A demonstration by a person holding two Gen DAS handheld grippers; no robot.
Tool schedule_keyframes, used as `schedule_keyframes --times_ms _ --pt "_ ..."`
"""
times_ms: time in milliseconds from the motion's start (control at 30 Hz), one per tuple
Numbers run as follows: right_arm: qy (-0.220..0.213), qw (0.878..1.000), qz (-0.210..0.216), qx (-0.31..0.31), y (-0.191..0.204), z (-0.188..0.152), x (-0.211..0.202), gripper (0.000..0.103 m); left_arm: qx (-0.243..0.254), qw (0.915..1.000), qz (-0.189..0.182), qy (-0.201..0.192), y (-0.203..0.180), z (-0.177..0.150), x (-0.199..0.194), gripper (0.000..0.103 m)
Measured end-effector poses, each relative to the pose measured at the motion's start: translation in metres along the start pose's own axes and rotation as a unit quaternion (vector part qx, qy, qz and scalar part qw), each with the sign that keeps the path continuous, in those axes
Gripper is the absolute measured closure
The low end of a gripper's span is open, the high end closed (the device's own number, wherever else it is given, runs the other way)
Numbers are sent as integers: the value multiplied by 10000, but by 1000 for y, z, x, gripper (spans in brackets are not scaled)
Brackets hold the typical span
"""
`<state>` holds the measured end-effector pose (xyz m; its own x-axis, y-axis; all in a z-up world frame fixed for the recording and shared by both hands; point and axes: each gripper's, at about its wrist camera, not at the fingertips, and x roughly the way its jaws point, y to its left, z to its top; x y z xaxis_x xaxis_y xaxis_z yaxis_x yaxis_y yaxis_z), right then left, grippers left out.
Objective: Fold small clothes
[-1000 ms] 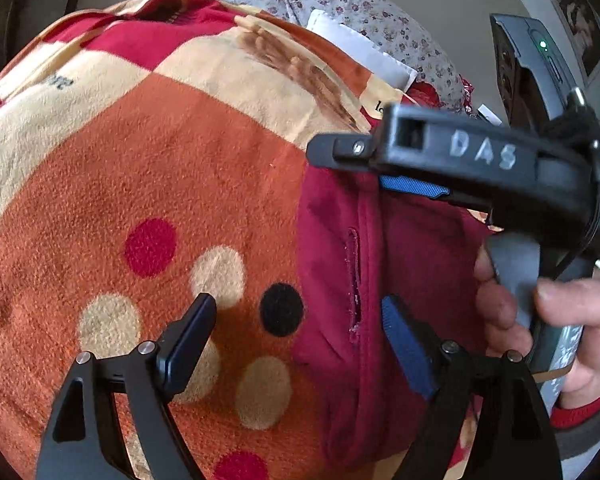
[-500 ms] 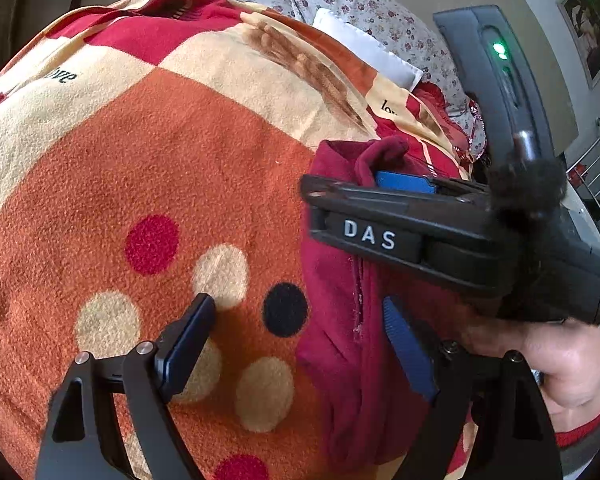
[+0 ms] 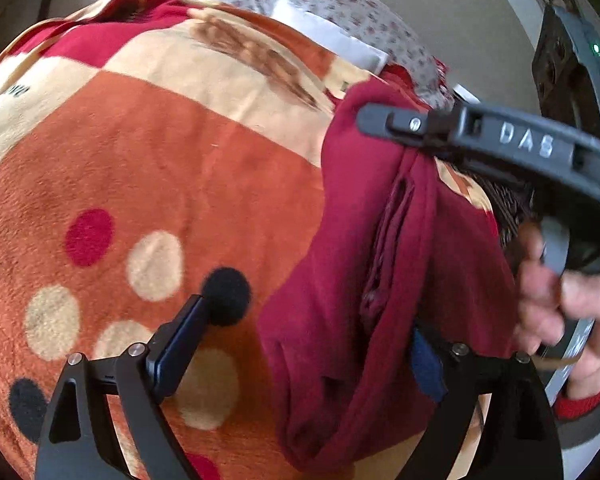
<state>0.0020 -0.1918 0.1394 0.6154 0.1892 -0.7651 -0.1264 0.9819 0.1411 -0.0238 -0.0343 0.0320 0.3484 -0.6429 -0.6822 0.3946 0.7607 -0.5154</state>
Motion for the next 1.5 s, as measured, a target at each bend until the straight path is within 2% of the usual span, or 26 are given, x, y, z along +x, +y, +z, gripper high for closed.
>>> schedule_keyframes --times_ms 67,133,167,200,300,533,800,1000,1200,1333,1400,1433,1500 --pt "-73 10000 29 45 -5 -2 -9 86 116 9998 -134 77 -5 -1 1 15" --pt "-105 9998 124 124 -12 -5 -19 86 188 9990 -354 174 -9 -3 2 41" --pt "-123 9998 110 131 -15 -6 -23 86 207 9978 -558 280 -13 -4 4 63" --pt "-148 9998 85 127 -18 -8 -28 86 207 9974 -628 299 -17 -5 3 71" --pt "-242 9996 46 117 -26 -11 -47 87 388 9981 -466 128 -35 -7 -6 79" --pt "-540 9984 -167 79 -53 -14 -104 87 856 9954 -414 -139 -100 -6 -28 81" --pt "-755 9952 -528 315 -104 -32 -157 87 1504 9873 -517 -16 -180 1 -23 81" --pt "-871 9914 -682 698 -156 -58 -183 87 2016 9785 -422 140 -243 -17 -4 81" --pt "-852 9875 -851 1018 -206 -84 -186 87 2300 9718 -333 395 -290 -37 37 81" --pt "-589 9847 -901 1370 -239 -105 -157 87 2306 9715 -112 535 -304 -51 70 81" --pt "-520 9825 -793 1605 -253 -116 -144 84 2258 9720 -61 651 -307 -57 83 76" --pt "-567 9788 -811 1791 -262 -122 -145 76 2224 9726 -96 667 -307 -60 85 73" --pt "-704 9725 -840 2056 -272 -133 -160 74 2215 9725 -273 668 -307 -64 79 54"
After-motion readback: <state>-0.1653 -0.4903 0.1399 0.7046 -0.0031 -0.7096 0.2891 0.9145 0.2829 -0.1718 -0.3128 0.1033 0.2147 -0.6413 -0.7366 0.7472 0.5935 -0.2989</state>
